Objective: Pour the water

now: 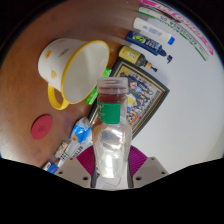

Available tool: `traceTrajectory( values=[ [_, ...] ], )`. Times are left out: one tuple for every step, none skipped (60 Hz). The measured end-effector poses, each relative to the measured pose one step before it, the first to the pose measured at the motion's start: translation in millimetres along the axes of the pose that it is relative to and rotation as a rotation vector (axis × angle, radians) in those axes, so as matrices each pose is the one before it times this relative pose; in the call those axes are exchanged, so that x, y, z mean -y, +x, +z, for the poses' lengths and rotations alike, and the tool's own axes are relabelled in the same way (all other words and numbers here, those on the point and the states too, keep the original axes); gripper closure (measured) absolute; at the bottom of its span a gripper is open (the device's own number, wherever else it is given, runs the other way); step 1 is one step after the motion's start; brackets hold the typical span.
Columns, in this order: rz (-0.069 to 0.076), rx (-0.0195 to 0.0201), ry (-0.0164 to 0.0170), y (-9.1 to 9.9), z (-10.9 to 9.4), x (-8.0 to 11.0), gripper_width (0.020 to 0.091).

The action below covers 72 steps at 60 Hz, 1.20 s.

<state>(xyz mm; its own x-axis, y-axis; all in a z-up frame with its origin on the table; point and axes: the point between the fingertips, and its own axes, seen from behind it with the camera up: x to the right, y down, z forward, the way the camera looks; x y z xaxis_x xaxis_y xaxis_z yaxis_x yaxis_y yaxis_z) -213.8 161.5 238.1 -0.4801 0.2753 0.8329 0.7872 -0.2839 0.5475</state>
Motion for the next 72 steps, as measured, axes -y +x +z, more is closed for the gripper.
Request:
traceTrajectory(
  values=[
    [0.0213,0.00114,0.00611,1.05,-0.13,0.01,0.0687],
    [0.0244,0.00294,0.00689,1.24,-0.21,0.04,0.0688],
    [0.0283,0.00198,0.00601,1.09,-0.6,-0.49,0.0689],
    [0.0339,0.0073,0.00754,2.19,-0.66,-0.66,0.0689],
    [0.0383,0.00501,0.00641,1.66,-0.52,-0.78,0.0688],
    [0.0435,0.00636,0.00588,1.76,-0.68,-1.11,0.069],
    [0.0481,0.00876,0.00517,1.27,-0.83,-1.41,0.0691],
    [0.0523,0.01165,0.00462,1.25,-1.03,-1.35,0.0688],
    [0.0553,0.01428,0.00311,1.07,-1.01,-1.75,0.0689],
    [0.0589,0.01615,0.00197,0.75,-0.97,-2.28,0.0688],
    [0.0619,0.01331,-0.00114,0.08,-1.76,-2.46,0.0689],
    [0.0665,0.01631,-0.00256,0.65,-1.33,-2.9,0.069],
    [0.0658,0.01922,-0.00218,2.62,-2.34,-3.72,0.0689],
    [0.0682,0.02047,-0.00187,0.23,-1.15,-2.58,0.0689],
    [0.0692,0.02235,-0.00021,-0.2,-1.37,-2.51,0.069],
    [0.0702,0.01953,0.00024,0.43,-1.26,-2.74,0.0689],
    [0.0697,0.01453,-0.00059,1.73,-1.12,-2.69,0.0685],
    [0.0667,0.01592,-0.00103,1.34,-1.47,-2.2,0.0685],
    [0.0634,0.01853,0.00275,-2.68,-0.4,0.14,0.0686],
    [0.0621,0.01988,0.00896,-4.74,0.9,-1.5,0.0685],
    [0.0572,0.03441,0.00448,3.5,-1.17,-3.22,0.0686],
    [0.0566,0.01833,0.00697,0.58,-0.03,-1.99,0.0685],
    [0.0547,0.0168,0.00768,0.05,0.46,-1.76,0.0684],
    [0.0527,0.02156,0.00982,-1.07,0.8,-1.62,0.0684],
    [0.0503,0.02652,0.00892,-2.57,1.29,-1.86,0.0686],
    [0.0483,0.02523,0.00202,-1.93,1.76,-3.6,0.0685],
    [0.0465,0.02197,-0.00098,-0.46,2.26,-5.8,0.0685],
    [0.0461,0.01938,-0.00304,-0.91,1.49,-5.52,0.0684],
    [0.0459,0.01169,-0.00217,-5.95,-2.12,-3.01,0.0684],
    [0.0453,0.02107,0.00341,-1.83,1.94,-4.44,0.0683],
    [0.0391,0.0265,0.01,-0.4,8.44,-3.92,0.0683],
    [0.0379,0.01561,0.00552,-1.79,2.18,-3.18,0.0683],
    [0.0324,0.01384,0.00453,-0.73,2.16,-4.42,0.0684],
    [0.0281,0.01174,0.00224,0.62,2.75,-5.37,0.0683],
    [0.0249,0.00883,0.00052,1.29,2.47,-5.18,0.0683],
    [0.0214,0.00778,0.00352,4.01,0.87,-5.23,0.0683],
    [0.0202,0.00534,-0.00032,2.07,2.72,-5.99,0.0684],
    [0.0199,0.011,0.0023,0.16,7.41,-4.7,0.0684],
    [0.0185,0.01088,-0.00177,-0.03,3.23,-5.48,0.0684],
    [0.017,0.01082,-0.00356,-0.2,3.04,-5.67,0.0684],
    [0.0153,0.00765,-0.00442,0.12,2.93,-5.54,0.0684],
    [0.0149,0.00561,-0.00268,1.02,2.78,-5.3,0.0684],
    [0.0144,0.00656,0.0001,4.21,-0.46,-5.96,0.0684],
    [0.0126,0.00539,-0.00237,-0.81,4.92,-4.01,0.0684],
    [0.0129,0.00654,-0.00332,0.02,2.96,-4.03,0.0684],
    [0.0125,0.00685,-0.00058,-0.09,2.27,-3.69,0.0684],
    [0.0122,0.00634,0.00144,-0.02,1.98,-3.24,0.0684],
    [0.0105,0.0056,0.00162,0.0,1.57,-3.02,0.0683],
    [0.0067,0.00517,0.0036,1.91,0.42,-4.34,0.0683],
    [0.0057,0.00306,0.00077,0.5,1.74,-3.17,0.0685],
    [0.0045,0.00407,0.00162,0.23,1.51,-3.01,0.0682],
    [0.0046,0.00447,0.00292,0.01,1.51,-2.6,0.0682],
    [0.0051,0.00444,0.00236,-0.09,1.48,-2.87,0.0682],
    [0.0039,0.00179,0.0011,-0.18,-0.65,-3.4,0.0682],
    [0.005,0.00209,-0.00324,0.04,1.55,-4.38,0.0683],
    [0.0043,0.00201,-0.00626,0.04,1.59,-4.79,0.0683],
    [0.0042,0.00199,-0.00918,0.38,1.64,-6.17,0.068],
    [0.002,0.00151,0.02116,-0.54,0.62,2.21,0.0677],
    [-0.0095,-0.002,0.02301,0.53,0.44,2.31,0.0677],
    [-0.0106,-0.00495,-0.00194,1.35,0.35,-3.68,0.0675],
    [-0.0109,-0.00046,0.01369,-1.73,1.17,0.28,0.0672],
    [-0.0112,-0.00038,0.00826,-0.41,-0.37,-0.14,0.0669],
    [-0.01,-0.00144,-0.00029,0.06,-1.51,-1.39,0.0664],
    [-0.0031,-0.00433,0.00831,-0.12,-0.86,1.57,0.0654],
    [-0.0009,-0.00277,0.00297,-0.06,-0.64,-0.43,0.0652],
    [0.0022,-0.00365,0.00251,0.03,-0.68,-0.06,0.0642],
    [0.0048,-0.00327,0.0016,0.1,-0.63,0.05,0.0635],
    [0.0054,-0.00348,-0.00076,0.6,-0.38,-0.19,0.0623],
    [0.0033,-0.00418,0.00239,1.64,3.14,-1.62,0.0613],
    [0.0042,-0.00264,-0.0039,0.04,-0.48,0.52,0.0599],
    [0.0016,-0.00199,-0.00471,0.21,-0.3,0.35,0.0586],
    [-0.0008,-0.00154,-0.00674,0.24,-0.25,0.05,0.0575]
  ],
)
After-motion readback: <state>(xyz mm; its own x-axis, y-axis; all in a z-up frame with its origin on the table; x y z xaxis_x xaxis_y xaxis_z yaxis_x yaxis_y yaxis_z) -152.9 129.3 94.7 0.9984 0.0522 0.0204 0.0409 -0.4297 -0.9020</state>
